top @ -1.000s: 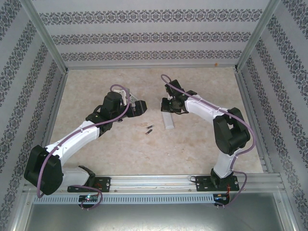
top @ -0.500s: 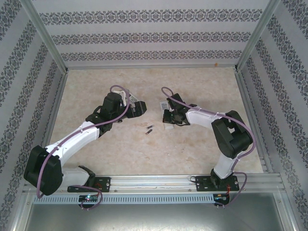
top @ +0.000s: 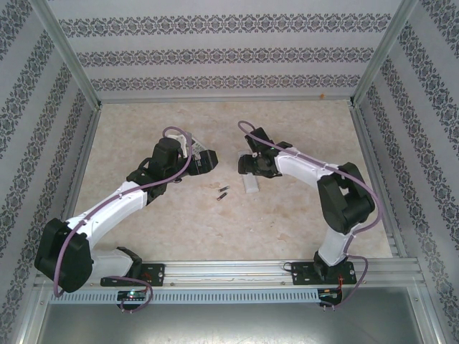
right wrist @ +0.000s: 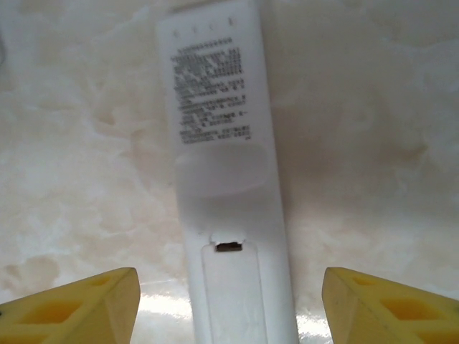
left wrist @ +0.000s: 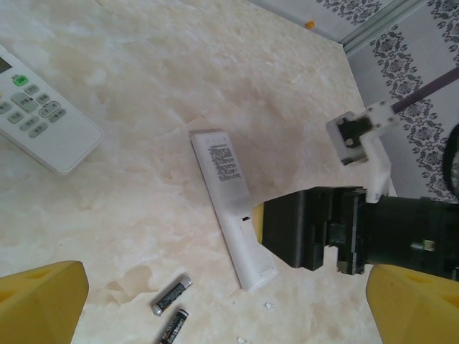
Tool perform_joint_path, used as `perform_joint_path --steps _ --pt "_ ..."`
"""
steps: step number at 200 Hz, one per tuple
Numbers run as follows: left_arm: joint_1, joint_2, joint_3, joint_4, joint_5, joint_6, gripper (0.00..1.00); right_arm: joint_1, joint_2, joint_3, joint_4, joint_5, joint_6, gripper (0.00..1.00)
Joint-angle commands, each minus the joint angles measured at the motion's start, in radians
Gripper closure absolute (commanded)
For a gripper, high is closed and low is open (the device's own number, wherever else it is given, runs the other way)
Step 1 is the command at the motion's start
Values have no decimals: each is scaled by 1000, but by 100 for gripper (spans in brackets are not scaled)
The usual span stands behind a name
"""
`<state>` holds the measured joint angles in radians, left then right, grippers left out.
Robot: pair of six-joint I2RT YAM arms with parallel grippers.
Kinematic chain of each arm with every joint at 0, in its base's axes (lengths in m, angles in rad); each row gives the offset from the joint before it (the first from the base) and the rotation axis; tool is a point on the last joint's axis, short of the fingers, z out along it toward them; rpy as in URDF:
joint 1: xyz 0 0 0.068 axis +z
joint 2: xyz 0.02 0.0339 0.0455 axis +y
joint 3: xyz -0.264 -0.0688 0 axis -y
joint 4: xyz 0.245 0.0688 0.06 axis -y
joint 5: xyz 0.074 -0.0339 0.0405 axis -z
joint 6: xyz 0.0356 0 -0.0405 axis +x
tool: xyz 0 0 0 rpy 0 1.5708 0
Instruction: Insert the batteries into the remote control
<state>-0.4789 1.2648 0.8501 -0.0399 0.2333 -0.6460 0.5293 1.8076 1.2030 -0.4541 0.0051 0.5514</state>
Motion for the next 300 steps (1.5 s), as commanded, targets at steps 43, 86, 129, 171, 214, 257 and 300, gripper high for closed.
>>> perform_joint_path --steps 43,86,129,171,214,257,300 --pt "-16 -19 35 -84 -74 29 0 40 144 45 -64 32 -38 49" --pt "-13 33 145 -217 -37 -80 0 6 -96 -57 129 -322 -17 72" --pt "-6 141 215 -157 53 -197 3 48 -244 -209 460 -677 127 72" --pt "1 190 225 -68 79 -258 33 93 -278 -217 566 -752 174 72" --pt "1 228 245 -97 108 -275 82 121 -258 -177 541 -738 180 70" --pt "-63 333 478 -490 -212 -170 100 4 -465 -228 407 -476 117 37" --pt "-224 811 1061 -939 -723 -302 100 -128 -716 -331 70 141 100 23"
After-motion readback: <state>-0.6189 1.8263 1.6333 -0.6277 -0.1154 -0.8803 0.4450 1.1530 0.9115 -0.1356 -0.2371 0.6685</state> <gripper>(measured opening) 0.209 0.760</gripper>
